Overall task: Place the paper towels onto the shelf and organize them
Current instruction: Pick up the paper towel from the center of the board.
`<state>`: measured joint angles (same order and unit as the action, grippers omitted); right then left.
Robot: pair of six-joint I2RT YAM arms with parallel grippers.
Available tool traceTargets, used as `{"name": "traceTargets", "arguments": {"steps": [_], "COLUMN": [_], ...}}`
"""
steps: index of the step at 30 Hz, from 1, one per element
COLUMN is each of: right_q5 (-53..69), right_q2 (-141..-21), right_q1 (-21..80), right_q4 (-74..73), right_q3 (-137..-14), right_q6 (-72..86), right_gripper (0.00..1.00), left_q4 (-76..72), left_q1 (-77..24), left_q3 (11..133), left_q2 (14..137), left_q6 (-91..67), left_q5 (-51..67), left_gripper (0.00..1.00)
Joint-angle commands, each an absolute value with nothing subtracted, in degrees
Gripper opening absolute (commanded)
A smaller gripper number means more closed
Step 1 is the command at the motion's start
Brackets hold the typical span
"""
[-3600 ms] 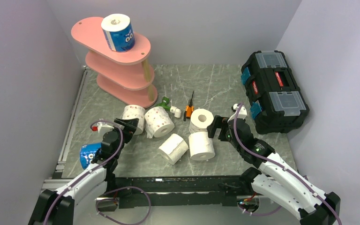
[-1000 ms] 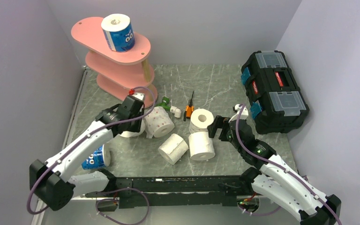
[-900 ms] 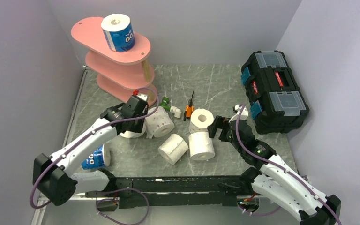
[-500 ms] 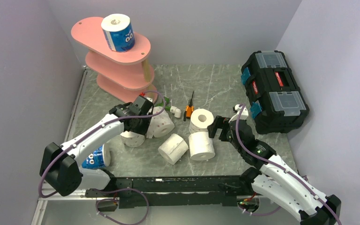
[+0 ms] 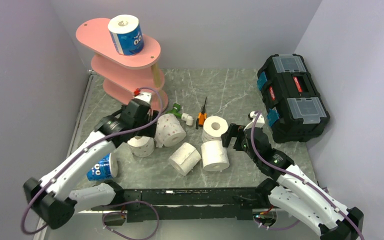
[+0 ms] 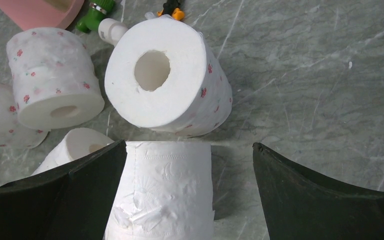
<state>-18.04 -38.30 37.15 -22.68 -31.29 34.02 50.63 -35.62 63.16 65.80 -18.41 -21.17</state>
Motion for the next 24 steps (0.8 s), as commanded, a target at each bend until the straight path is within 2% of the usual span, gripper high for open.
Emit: {"name": "traceTargets", "arguments": {"steps": [1, 5, 9, 12, 18, 24], "right_q5": [-19.4, -19.8, -19.9, -19.8, -19.9, -20.4], "right_q2": [-37.9, -37.2, -37.0, -37.2, -37.3, -36.6], "right_q1": [37.1, 37.0, 37.1, 37.1, 37.0, 37.1], "right_q4": [-21.1, -21.6, -21.8, -21.6, -21.6, -22.0], "right_q3": [-31.4, -31.2, -31.2, -31.3, -31.4, -31.1], "right_q6": [33.6, 33.9, 34.1, 34.2, 34.3, 34.3], "right_gripper": [0.99, 0.99, 0.99, 0.99, 0.99, 0.99], "left_q4": [49.5, 47.7, 47.9, 50.0, 48.6, 46.7], "left_q1": [-34.9, -27.6, -13.6, -7.8, -5.4, -5.4], "left_q3": [62.9, 56.4, 50.2, 48.4, 46.7, 43.5], "left_q2": [57.6, 50.8, 46.6, 47.3, 49.4, 43.4], "left_q6": [-24.6, -32.7, -40.1, -45.9, -50.1, -51.4], "left_q5": [-27.6, -25.9, -15.5, -10.5, -2.2, -5.4], "left_gripper": [0.94, 0.99, 0.99, 0.99, 0.99, 0.99]}}
